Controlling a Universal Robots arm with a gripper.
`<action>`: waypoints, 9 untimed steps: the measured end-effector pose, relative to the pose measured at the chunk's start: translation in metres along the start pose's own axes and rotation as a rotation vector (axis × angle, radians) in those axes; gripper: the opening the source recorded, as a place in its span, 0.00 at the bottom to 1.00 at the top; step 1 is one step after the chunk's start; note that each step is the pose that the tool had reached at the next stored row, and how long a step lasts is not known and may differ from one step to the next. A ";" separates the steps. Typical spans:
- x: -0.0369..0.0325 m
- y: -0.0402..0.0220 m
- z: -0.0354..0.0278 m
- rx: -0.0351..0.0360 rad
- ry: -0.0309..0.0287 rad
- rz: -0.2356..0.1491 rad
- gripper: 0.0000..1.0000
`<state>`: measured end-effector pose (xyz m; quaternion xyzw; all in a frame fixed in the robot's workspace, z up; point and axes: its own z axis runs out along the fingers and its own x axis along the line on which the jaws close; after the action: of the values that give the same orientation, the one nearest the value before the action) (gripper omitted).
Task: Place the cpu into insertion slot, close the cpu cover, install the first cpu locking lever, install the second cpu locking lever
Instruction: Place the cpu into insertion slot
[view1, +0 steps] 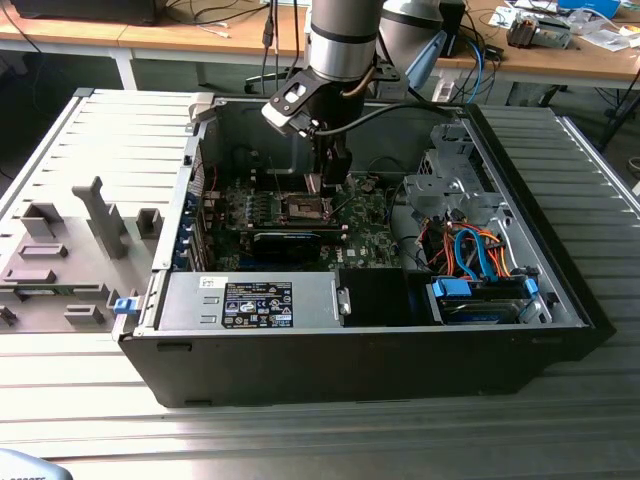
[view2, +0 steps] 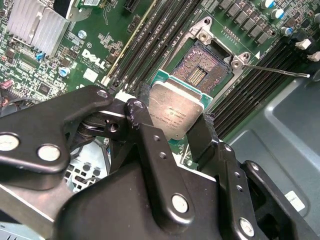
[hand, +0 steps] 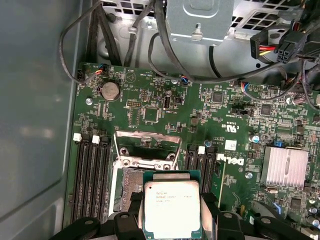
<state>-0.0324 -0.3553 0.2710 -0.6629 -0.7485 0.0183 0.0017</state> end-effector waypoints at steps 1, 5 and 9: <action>0.0000 0.0000 0.0000 0.0000 0.0000 0.001 0.54; 0.0000 0.0000 0.0002 0.0002 0.0003 0.010 0.54; 0.0000 0.0000 0.0004 0.0003 0.0005 0.016 0.54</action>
<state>-0.0324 -0.3553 0.2707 -0.6690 -0.7430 0.0183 0.0018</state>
